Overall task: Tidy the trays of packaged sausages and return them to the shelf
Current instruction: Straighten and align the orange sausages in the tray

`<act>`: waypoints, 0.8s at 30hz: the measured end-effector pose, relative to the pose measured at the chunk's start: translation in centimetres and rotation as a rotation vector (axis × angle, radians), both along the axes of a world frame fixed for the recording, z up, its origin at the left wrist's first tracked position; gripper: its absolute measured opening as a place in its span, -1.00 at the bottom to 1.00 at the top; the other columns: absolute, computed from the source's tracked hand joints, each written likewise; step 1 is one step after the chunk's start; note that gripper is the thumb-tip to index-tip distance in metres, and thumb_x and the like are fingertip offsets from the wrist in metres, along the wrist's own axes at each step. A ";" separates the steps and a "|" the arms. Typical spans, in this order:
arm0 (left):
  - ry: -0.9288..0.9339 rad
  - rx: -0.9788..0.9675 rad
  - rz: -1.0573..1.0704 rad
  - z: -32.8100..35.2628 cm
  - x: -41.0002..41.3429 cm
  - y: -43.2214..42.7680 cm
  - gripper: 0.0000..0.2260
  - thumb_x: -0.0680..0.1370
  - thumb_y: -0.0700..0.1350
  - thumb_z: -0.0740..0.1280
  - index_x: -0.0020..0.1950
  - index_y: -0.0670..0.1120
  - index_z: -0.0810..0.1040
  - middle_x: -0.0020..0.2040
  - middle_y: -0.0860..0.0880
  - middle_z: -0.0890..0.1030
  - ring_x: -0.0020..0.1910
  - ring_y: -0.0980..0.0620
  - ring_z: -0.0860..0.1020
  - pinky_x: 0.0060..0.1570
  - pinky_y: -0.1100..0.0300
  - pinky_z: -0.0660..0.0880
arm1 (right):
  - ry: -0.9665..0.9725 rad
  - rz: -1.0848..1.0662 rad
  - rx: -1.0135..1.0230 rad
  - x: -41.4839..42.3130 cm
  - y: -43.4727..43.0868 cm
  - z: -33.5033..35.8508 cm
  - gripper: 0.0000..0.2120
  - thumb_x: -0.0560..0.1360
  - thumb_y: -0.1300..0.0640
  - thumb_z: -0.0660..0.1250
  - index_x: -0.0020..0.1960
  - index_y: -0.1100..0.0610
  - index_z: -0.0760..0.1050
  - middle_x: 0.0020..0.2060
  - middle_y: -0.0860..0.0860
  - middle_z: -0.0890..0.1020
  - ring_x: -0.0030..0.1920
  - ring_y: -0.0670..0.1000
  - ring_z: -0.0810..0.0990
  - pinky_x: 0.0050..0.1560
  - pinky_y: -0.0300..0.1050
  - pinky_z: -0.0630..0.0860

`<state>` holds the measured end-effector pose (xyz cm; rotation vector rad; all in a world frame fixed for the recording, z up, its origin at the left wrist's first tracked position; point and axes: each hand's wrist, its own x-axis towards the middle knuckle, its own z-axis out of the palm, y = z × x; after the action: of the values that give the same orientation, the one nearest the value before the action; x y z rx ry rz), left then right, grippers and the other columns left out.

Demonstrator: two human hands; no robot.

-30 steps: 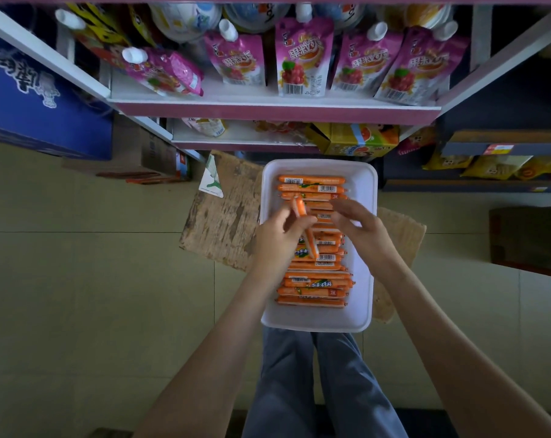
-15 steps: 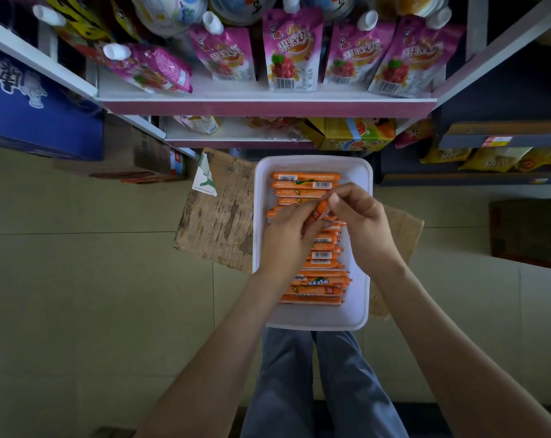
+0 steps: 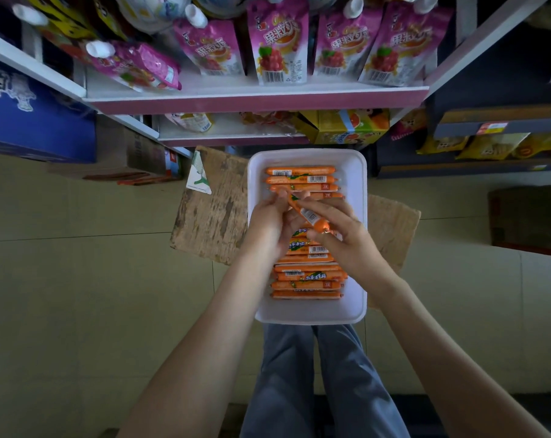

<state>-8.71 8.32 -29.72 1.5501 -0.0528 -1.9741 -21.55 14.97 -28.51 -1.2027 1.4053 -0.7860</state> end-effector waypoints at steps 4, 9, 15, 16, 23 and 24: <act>-0.306 -0.128 -0.403 1.2 -1.0 0.1 -0.80 0.65 -0.10 0.17 0.20 -0.16 0.46 -0.02 0.01 0.61 -0.14 0.15 0.60 -0.10 0.21 0.56 | 0.022 -0.166 -0.105 0.1 0.1 0.2 -0.81 0.54 0.12 0.25 0.14 0.00 0.49 0.13 -0.12 0.49 0.21 -0.21 0.45 0.22 -0.35 0.36; -0.371 -0.500 -0.861 1.4 -0.3 1.5 -0.61 0.61 -0.13 0.24 0.43 0.06 0.31 0.37 0.06 0.43 0.35 0.14 0.38 0.28 0.23 0.34 | -0.201 -0.469 0.084 -0.6 -0.7 0.7 -0.88 0.61 0.30 0.18 0.05 0.14 0.45 -0.26 -0.05 0.63 -0.24 0.00 0.59 -0.13 -0.15 0.55; -0.481 -0.523 -1.112 1.1 -1.4 2.7 -0.70 0.56 -0.07 0.32 0.29 -0.03 0.46 0.12 -0.04 0.62 0.11 -0.01 0.56 0.07 0.15 0.46 | -0.300 -0.609 0.159 -0.1 -1.5 0.9 -0.76 0.59 0.31 0.20 0.16 0.03 0.43 -0.10 0.06 0.64 -0.19 0.01 0.65 -0.24 -0.08 0.62; -0.469 -0.518 -1.108 1.1 -1.4 2.7 -0.71 0.57 -0.10 0.31 0.29 -0.04 0.48 0.13 -0.05 0.62 0.11 -0.01 0.56 0.12 0.11 0.45 | -0.280 -0.620 0.169 0.0 -1.5 0.7 -0.77 0.59 0.30 0.22 0.15 0.03 0.44 -0.11 0.05 0.65 -0.19 0.00 0.65 -0.22 -0.05 0.63; -0.578 -0.641 -1.043 -0.5 -0.9 3.3 -0.94 0.58 -0.13 0.28 -0.04 -0.08 0.54 -0.24 0.05 0.57 -0.28 0.16 0.48 -0.27 0.38 0.34 | -0.004 -0.302 0.290 0.0 -1.4 -1.6 -0.49 0.58 0.25 0.26 0.47 0.02 0.21 0.01 -0.15 0.56 -0.07 -0.31 0.56 -0.16 -0.42 0.50; -0.592 -0.657 -1.063 -0.7 -0.9 3.2 -0.93 0.58 -0.14 0.30 -0.01 -0.10 0.54 -0.26 0.07 0.54 -0.31 0.19 0.46 -0.31 0.46 0.31 | 0.040 -0.270 0.301 -0.1 -1.2 -1.9 -0.44 0.58 0.25 0.26 0.50 0.01 0.15 -0.03 -0.18 0.55 -0.11 -0.31 0.57 -0.19 -0.42 0.50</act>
<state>-9.62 11.55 -30.41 1.6869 -1.8764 -1.7160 -21.63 13.73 -30.43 -0.8113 1.6742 -0.7041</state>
